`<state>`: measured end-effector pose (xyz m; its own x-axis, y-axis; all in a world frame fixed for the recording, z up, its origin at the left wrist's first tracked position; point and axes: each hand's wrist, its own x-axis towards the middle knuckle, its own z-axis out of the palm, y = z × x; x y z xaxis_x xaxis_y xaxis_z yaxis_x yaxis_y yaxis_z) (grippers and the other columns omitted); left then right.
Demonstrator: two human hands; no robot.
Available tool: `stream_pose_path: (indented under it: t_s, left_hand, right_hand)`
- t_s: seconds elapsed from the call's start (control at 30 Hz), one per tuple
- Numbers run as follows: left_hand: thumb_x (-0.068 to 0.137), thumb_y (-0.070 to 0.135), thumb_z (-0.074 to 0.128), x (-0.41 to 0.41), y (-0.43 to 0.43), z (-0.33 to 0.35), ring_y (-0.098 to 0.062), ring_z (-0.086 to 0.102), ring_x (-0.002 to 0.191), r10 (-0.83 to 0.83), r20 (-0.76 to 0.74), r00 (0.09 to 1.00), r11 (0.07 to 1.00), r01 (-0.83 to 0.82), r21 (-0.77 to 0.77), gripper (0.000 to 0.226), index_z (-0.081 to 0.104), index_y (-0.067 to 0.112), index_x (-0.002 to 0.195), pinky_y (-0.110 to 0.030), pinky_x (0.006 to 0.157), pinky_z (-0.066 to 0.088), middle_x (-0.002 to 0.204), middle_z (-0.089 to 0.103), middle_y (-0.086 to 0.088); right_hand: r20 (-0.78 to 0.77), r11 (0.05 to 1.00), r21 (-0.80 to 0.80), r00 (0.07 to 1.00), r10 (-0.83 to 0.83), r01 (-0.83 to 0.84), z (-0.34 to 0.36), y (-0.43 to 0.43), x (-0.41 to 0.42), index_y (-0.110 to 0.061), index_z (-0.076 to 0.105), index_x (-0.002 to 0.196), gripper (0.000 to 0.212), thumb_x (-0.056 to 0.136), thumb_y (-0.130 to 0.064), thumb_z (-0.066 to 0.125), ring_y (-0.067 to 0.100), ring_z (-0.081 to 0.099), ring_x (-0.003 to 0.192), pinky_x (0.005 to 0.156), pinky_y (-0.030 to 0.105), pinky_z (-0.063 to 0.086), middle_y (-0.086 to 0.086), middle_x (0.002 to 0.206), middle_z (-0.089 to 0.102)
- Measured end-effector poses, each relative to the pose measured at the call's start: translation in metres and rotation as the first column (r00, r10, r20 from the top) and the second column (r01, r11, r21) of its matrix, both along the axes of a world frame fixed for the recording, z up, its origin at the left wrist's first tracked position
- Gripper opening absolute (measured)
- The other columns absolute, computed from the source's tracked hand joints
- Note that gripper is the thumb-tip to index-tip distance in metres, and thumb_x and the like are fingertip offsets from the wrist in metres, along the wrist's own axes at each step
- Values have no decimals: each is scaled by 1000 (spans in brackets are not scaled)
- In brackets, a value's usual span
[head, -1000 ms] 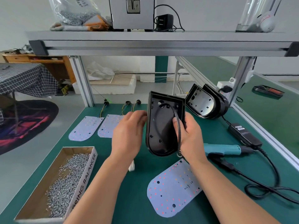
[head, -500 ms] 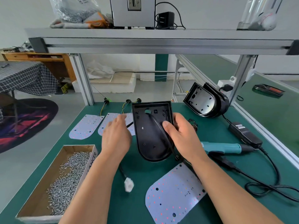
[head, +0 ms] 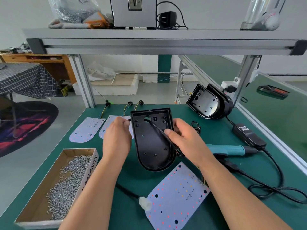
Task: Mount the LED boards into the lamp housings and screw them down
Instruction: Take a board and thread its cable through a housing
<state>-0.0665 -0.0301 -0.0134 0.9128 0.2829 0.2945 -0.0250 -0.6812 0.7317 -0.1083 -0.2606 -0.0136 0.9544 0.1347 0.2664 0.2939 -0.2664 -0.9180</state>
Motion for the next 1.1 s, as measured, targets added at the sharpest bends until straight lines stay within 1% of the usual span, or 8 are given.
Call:
stream_pose_path:
  t_s: [0.23, 0.37, 0.5, 0.63, 0.7, 0.83, 0.93, 1.1]
  left_hand:
    - [107, 16, 44, -3, 1, 1, -35, 58, 90, -21, -130, 991, 995, 34, 99, 21, 62, 21, 119, -43, 77, 48, 105, 71, -8]
    - [95, -7, 55, -2, 3, 0, -32, 45, 143, -250, 90, 964, 940, 219, 260, 80, 40, 31, 163, -47, 115, 40, 160, 47, 0]
    - [97, -8, 55, -1, -3, 0, -1, 67, 112, -511, 192, 838, 828, 540, -154, 71, 62, 55, 129, -18, 93, 49, 121, 74, 23]
    - [82, 30, 67, -2, -17, -1, -16, 66, 92, -488, 139, 862, 604, 449, -658, 15, 78, 37, 90, -42, 90, 53, 93, 77, 7]
    - [83, 29, 67, 0, -18, -1, -17, 64, 87, -431, 144, 891, 661, 420, -622, 14, 79, 36, 85, -39, 84, 53, 86, 76, 8]
    - [110, 27, 57, 10, -5, -8, -5, 50, 65, -236, 202, 950, 812, 307, -497, 24, 72, 35, 93, -26, 65, 45, 68, 60, 16]
    - [113, 32, 52, 15, 2, -11, -7, 44, 61, -180, 134, 974, 829, 224, -512, 25, 68, 27, 95, -31, 65, 46, 63, 50, 15]
    - [108, 15, 47, 14, -4, -11, -1, 60, 70, -222, 79, 972, 871, 234, -431, 30, 70, 27, 93, -29, 70, 48, 75, 70, 21]
  right_hand:
    - [-110, 996, 73, 992, 68, -60, -3, -3, 0, -34, 66, 123, 18, 107, -36, 60, 14, 71, 114, 103, 43, 55, -9, 119, 76]
    - [-132, 997, 63, 990, 51, -43, -5, -3, 0, -34, 67, 124, 24, 102, -41, 62, 11, 72, 110, 97, 40, 54, -9, 117, 77]
    - [-170, 984, 169, 981, 90, -61, -3, -9, 1, -30, 73, 121, 23, 103, -40, 63, 19, 73, 113, 103, 47, 54, 0, 119, 78]
    - [-152, 983, 159, 982, 115, -91, 1, -9, -5, -31, 75, 120, 30, 104, -51, 59, 9, 72, 109, 98, 29, 56, -1, 117, 78]
    - [-219, 977, 147, 959, 182, -152, 2, -11, -7, -30, 73, 121, 32, 102, -55, 62, 10, 73, 100, 83, 20, 58, 2, 114, 77]
    - [-405, 960, 68, 872, 277, -273, -3, -21, -4, -8, 59, 125, 32, 98, -17, 74, 29, 75, 82, 66, 39, 62, 17, 105, 70]
    - [-236, 991, 18, 962, 135, -135, -1, -21, -3, -17, 69, 111, 16, 96, -21, 73, 28, 71, 72, 58, 36, 55, 13, 91, 73]
    - [-32, 996, 90, 999, -12, 15, 1, -13, -2, -37, 72, 111, 18, 96, -33, 62, 15, 56, 62, 61, 30, 46, 0, 104, 80]
